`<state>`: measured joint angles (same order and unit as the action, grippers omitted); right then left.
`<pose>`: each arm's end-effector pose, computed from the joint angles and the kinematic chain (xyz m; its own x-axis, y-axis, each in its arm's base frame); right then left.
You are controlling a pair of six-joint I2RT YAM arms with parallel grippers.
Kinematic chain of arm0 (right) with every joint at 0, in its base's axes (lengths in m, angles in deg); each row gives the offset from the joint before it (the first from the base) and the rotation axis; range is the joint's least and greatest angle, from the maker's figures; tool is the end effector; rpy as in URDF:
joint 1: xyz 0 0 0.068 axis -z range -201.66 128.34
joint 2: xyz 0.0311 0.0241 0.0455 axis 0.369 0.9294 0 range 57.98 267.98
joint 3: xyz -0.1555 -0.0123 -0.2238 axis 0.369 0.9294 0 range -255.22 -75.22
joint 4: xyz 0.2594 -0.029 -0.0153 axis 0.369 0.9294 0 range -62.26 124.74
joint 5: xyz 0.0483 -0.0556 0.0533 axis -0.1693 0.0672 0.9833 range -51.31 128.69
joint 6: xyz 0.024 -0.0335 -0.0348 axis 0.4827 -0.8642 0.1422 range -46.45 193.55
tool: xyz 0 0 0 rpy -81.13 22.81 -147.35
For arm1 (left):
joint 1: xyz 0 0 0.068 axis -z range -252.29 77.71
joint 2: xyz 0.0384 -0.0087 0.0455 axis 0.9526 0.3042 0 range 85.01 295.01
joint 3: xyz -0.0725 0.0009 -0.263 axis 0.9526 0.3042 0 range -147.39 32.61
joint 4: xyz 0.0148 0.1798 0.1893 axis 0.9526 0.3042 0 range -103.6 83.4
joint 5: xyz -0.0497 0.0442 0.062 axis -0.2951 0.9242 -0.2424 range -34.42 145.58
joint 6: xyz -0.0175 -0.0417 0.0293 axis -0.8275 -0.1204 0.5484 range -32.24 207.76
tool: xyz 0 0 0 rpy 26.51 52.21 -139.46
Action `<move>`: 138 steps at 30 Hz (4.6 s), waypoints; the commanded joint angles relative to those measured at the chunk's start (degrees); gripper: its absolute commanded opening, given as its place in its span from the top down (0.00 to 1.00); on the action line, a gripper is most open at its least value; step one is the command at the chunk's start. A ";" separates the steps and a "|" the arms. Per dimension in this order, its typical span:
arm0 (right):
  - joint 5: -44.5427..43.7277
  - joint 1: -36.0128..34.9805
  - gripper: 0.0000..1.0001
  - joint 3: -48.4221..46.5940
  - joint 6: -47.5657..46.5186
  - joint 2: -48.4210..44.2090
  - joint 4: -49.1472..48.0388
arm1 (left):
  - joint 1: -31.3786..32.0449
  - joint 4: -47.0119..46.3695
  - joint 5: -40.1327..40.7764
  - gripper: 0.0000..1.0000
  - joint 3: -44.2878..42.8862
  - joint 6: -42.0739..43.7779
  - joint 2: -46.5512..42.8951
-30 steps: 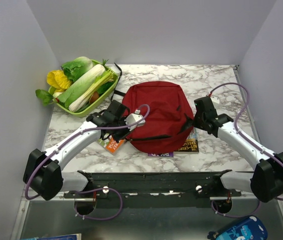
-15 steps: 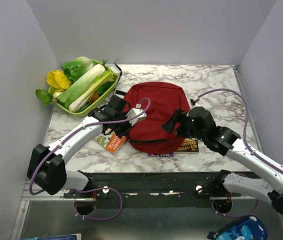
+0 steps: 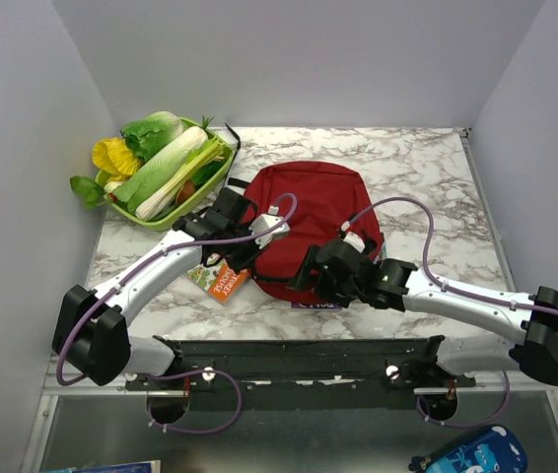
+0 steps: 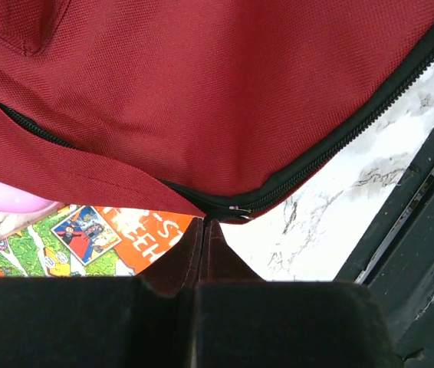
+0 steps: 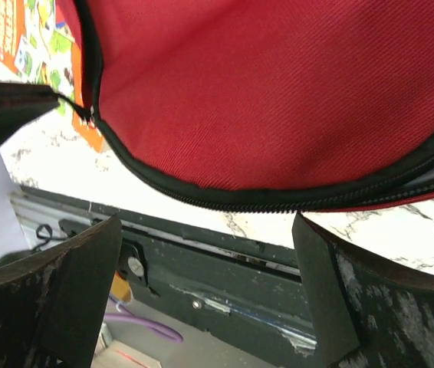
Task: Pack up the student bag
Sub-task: Unzip the student bag at the center of the board, then adjust the student bag at the center of the board.
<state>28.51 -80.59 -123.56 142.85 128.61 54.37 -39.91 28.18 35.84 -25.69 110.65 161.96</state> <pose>0.1363 0.2139 0.2429 -0.8701 0.3399 -0.3568 0.0870 0.8187 0.5676 0.2172 -0.1519 0.2557 -0.4258 0.7036 -0.5689 0.8798 0.4689 -0.0786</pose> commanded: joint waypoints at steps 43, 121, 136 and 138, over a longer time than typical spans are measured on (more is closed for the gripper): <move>-16.46 1.02 0.98 13.18 10.33 -11.57 2.37 | -2.41 -14.45 17.21 0.94 -2.86 -7.25 3.38; -18.12 0.67 0.35 21.36 3.13 -26.95 -3.17 | 10.77 -11.37 -15.05 1.00 -7.70 -6.81 10.15; -19.44 0.67 0.37 23.73 6.81 -23.08 -1.32 | 8.93 -9.88 -19.36 0.98 -9.02 -10.50 7.34; -19.36 0.67 0.37 23.90 6.64 -22.73 -1.32 | 8.93 -9.61 -19.80 0.97 -9.02 -10.50 7.43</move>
<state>12.23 -79.78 -100.76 148.36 105.22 51.18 -30.93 16.62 20.40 -32.67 101.47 171.34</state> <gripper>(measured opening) 0.631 0.024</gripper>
